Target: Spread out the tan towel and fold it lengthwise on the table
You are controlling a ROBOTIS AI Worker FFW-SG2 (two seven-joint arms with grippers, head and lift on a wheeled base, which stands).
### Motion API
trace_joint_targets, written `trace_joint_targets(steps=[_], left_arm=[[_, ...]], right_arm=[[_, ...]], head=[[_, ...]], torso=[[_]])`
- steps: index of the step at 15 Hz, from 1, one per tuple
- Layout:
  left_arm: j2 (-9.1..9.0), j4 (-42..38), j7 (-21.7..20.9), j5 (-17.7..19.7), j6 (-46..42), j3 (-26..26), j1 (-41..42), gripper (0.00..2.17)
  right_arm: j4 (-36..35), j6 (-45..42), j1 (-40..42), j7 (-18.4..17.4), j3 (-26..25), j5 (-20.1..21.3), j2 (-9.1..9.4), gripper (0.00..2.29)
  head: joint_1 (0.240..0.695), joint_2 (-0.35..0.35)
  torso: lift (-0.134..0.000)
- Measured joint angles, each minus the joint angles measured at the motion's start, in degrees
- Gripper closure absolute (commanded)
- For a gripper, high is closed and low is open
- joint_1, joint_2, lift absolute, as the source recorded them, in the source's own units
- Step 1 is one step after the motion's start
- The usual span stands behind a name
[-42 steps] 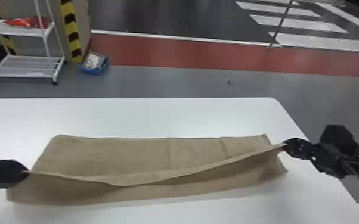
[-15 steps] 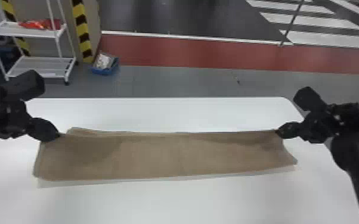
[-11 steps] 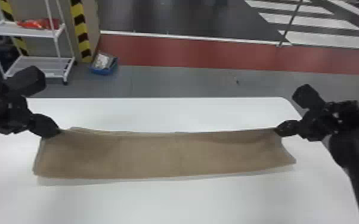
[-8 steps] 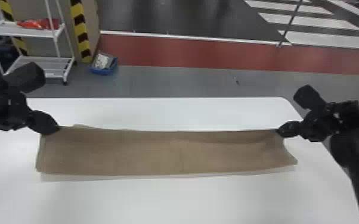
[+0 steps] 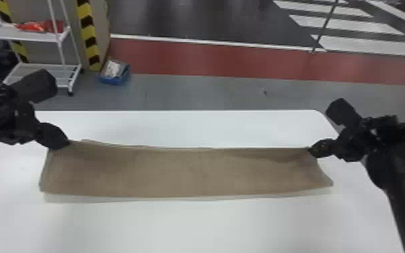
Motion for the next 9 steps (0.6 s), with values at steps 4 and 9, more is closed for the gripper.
trace_joint_targets(steps=[4,9], left_arm=[[0.04,-0.6,-1.4,0.1,0.7,-0.1,-0.9,2.01],[-0.29,-1.1,-1.3,0.0,1.5,-0.7,-1.6,2.01]], right_arm=[[0.0,0.0,0.1,0.1,-0.1,0.0,0.36,1.3],[-0.6,0.0,0.8,0.4,-0.3,0.1,0.79,1.3]], head=[[0.695,-0.165],[0.695,-0.166]], torso=[[-0.124],[-0.124]])
